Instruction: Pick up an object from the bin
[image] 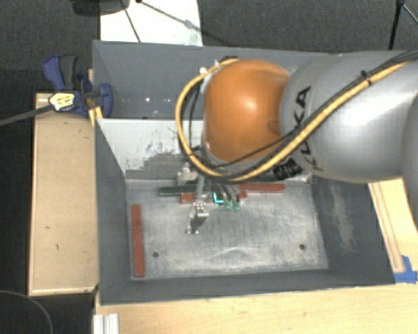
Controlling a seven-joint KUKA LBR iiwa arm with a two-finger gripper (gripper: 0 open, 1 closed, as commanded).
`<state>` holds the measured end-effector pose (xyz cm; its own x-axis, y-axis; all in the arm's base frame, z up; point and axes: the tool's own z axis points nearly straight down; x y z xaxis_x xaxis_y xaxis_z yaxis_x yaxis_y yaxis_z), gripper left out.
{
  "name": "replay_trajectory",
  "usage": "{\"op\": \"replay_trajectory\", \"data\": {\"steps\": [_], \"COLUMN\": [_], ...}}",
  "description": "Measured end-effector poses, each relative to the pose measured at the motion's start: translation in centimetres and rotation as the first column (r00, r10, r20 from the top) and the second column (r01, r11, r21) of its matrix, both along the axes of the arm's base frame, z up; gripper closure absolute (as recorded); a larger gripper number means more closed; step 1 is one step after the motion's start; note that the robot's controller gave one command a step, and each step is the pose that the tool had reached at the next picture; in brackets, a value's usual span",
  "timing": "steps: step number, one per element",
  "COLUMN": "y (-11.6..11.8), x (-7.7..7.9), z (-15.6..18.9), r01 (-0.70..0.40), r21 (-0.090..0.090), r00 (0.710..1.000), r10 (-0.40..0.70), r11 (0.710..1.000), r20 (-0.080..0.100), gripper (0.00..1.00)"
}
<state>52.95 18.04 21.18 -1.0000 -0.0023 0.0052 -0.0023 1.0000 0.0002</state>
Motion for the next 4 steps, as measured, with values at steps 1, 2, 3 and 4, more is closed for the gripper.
{"op": "replay_trajectory", "data": {"steps": [1, 2, 3, 4], "y": [-0.1, -2.0, -6.8, -6.3], "x": [0.2, 4.8, 3.9, 6.5], "z": [0.4, -3.8, -11.4, -13.3], "r01": [0.005, 0.011, -0.109, 0.043], "r21": [0.001, 0.004, 0.001, 0.001], "r00": [1.0, 1.0, 0.994, 0.999], "r10": [-0.005, -0.011, 0.109, -0.043], "r11": [1.0, 1.0, 0.994, 0.999], "r20": [0.008, 0.016, 0.01, 0.004], "gripper": [0.0, 0.0, 0.0, 1.0]}}
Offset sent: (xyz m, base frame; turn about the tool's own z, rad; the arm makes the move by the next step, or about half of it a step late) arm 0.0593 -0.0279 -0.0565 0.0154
